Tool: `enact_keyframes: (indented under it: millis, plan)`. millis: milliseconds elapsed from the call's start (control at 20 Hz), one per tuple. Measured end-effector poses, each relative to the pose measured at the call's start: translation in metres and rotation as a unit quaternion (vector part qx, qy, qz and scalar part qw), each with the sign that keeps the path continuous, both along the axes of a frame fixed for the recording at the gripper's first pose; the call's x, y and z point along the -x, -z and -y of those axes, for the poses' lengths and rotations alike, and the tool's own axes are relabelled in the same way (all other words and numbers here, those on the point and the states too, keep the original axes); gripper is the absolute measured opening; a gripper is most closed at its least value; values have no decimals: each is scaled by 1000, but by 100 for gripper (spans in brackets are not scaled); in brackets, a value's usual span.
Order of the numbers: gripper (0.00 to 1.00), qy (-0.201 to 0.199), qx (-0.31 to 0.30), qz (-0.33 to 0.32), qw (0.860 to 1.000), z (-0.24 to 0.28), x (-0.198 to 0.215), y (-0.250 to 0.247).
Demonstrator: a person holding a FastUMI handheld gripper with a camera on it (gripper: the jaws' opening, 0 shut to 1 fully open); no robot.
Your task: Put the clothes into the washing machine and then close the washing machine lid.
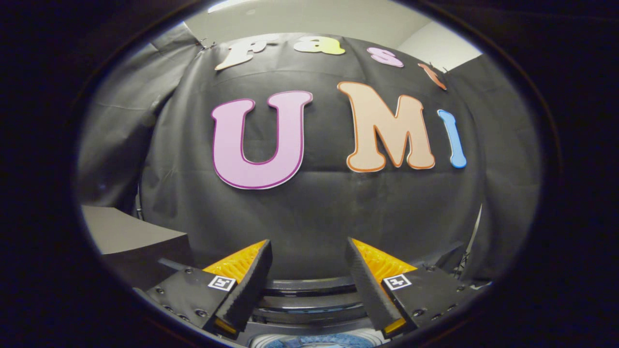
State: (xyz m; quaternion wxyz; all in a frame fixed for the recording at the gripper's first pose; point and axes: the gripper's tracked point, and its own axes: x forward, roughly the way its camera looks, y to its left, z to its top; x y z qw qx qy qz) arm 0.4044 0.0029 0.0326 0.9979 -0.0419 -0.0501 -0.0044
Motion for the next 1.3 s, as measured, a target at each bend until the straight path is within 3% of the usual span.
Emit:
enact_keyframes:
  millis: [1300]
  plan:
    - [95,4,7,-13,1000,2,19,7]
